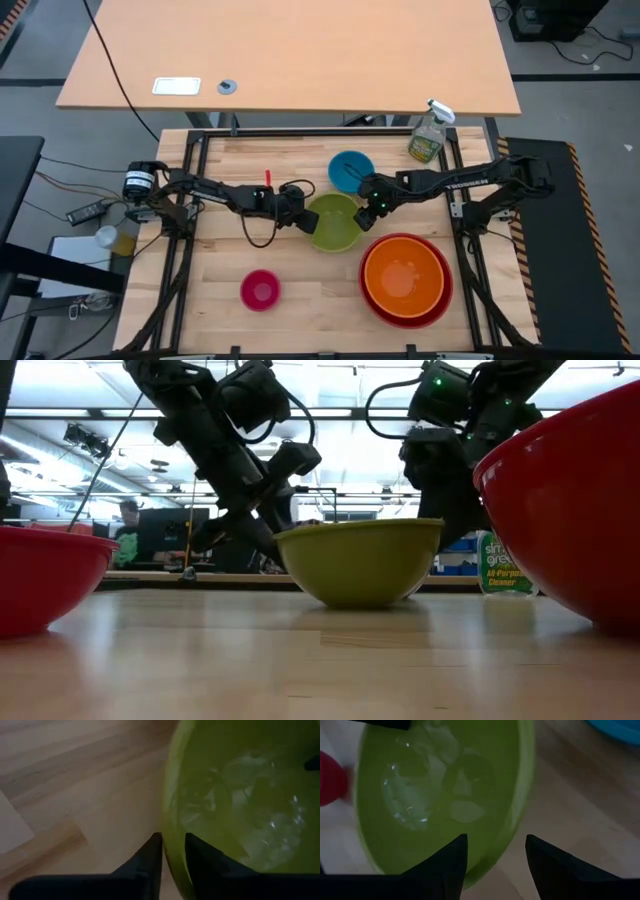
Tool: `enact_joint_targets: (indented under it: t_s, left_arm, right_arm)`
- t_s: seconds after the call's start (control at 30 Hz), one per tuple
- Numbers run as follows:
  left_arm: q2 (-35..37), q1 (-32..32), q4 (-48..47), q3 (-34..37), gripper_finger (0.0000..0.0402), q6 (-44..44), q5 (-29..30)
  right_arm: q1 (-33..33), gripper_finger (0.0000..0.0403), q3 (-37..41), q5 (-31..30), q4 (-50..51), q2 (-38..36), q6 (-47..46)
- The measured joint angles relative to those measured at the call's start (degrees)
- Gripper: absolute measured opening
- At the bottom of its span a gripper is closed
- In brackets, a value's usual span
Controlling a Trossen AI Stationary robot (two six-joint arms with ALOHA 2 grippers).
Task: Nest bowls inside each other by size order
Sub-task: Stack the green bowl on top of the orange bowl
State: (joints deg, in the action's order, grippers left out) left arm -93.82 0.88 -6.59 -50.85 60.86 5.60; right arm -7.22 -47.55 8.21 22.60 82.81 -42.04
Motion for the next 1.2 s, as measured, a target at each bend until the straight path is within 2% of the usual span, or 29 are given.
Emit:
enact_joint_targets:
  t_s: [0.2, 0.3, 0.63, 1.0, 1.2]
  left_arm:
    - [0.0, 0.0, -0.4, -1.0, 0.0031, -0.3, -0.2]
    - [-0.1, -0.1, -0.9, -2.3, 0.0019, -0.5, -0.5]
    - [-0.1, 0.1, -5.5, -11.0, 0.0019, -5.2, -1.0]
    - [-0.1, 1.6, -17.2, -23.8, 0.0018, -12.1, -1.3]
    - [-3.7, 1.2, -21.1, -30.6, 0.0018, -14.1, -1.7]
  right_arm:
    - [0.0, 0.0206, 0.0, 0.6, 0.0, -2.4, -1.2]
    - [0.0, 0.0206, 0.0, 1.5, 0.1, -3.7, -1.6]
    - [-0.4, 0.0206, 0.0, 2.1, 5.5, -15.4, -2.9]
    - [0.5, 0.0206, 0.0, 0.3, 9.3, -29.5, -7.4]
    - [2.3, 0.0207, 0.0, -0.6, 12.8, -34.6, -7.4]
